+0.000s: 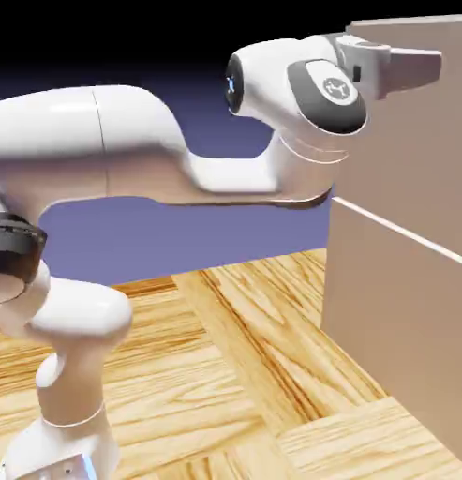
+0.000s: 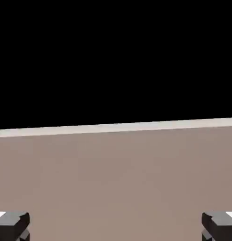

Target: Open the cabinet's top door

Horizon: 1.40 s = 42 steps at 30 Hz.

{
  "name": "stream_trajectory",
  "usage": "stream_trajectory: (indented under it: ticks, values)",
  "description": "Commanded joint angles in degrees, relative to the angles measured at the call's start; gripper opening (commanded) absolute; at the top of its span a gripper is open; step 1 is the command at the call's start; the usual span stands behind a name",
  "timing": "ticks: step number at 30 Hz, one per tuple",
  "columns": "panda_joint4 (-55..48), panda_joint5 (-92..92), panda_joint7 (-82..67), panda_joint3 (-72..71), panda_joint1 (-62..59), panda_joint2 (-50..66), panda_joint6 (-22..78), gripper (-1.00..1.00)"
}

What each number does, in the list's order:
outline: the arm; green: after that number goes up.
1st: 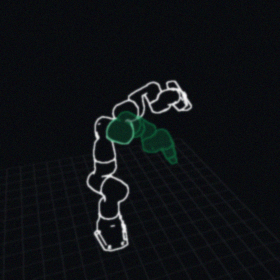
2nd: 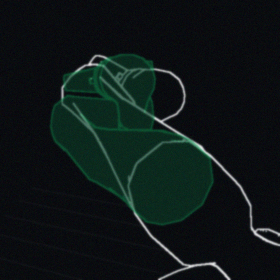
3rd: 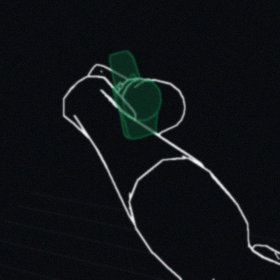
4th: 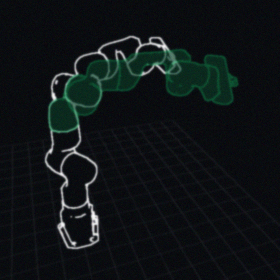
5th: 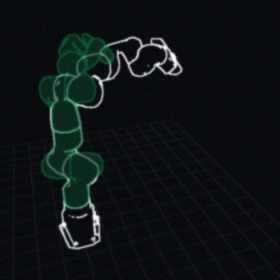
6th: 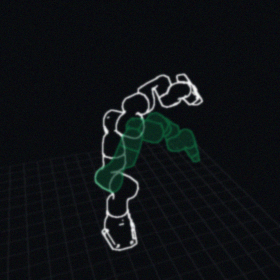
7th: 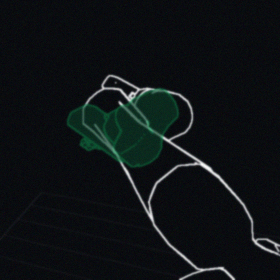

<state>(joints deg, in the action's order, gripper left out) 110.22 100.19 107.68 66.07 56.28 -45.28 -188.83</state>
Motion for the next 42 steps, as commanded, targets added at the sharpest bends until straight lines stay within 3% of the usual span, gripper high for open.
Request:
stream_trajectory:
  ticks: [1, 14, 22, 23, 24, 42]
  values:
    - [-1.26, 2.5, 1.62, 1.65, 1.38, -0.31, -0.37, 0.0]
    - [-17.68, 34.89, 22.71, 23.01, 19.36, -4.39, -5.16, 0.0]
    - [-28.33, 33.71, 23.88, 32.59, 32.11, -2.64, -6.67, 0.0]
    - [-28.33, 33.71, 23.88, 32.59, 32.11, -2.64, -6.67, -1.0]
    - [-28.33, 33.71, 23.88, 32.59, 32.11, -2.64, -6.67, -1.0]
    - [8.44, 40.71, 29.39, 1.54, -4.88, -9.26, 18.52, -1.0]
